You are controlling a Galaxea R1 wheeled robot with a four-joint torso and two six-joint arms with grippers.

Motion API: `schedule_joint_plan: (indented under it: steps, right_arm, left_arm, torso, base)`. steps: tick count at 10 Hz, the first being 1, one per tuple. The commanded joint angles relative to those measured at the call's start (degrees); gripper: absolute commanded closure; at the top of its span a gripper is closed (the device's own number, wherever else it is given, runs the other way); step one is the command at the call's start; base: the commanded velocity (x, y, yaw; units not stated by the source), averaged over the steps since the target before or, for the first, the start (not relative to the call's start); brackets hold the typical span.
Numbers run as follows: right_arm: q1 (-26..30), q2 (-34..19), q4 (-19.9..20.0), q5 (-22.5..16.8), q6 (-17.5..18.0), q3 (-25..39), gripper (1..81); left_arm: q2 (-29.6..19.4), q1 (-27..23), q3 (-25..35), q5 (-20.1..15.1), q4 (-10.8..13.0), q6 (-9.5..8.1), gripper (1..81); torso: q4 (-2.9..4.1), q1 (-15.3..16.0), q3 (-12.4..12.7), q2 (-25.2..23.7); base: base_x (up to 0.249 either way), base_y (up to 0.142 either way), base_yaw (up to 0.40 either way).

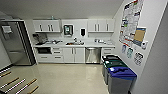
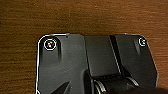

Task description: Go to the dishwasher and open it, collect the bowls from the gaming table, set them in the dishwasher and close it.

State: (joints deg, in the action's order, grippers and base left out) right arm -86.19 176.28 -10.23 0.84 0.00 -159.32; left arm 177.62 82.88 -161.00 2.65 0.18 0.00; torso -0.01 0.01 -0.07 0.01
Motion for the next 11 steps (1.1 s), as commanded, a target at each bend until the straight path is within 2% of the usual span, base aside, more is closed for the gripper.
schedule_joint_plan:
  steps: [1,11]
  right_arm:
    - [3.1,0.0,-0.6,-2.8,-0.2,0.1,1.0]
    - [3.1,0.1,-0.6,-2.9,-0.3,0.2,1.0]
  left_arm:
    - [0.0,-3.4,-0.1,-2.6,-0.1,0.26,1.0]
    - [0.1,-3.4,-0.1,-2.6,-0.1,0.26,1.0]
  torso:
    - [0.0,0.0,0.0,0.0]
    - [0.0,0.0,0.0,0.0]
  base:
    - [0.141,0.063,0.0]
    - [0.143,0.0,0.0]
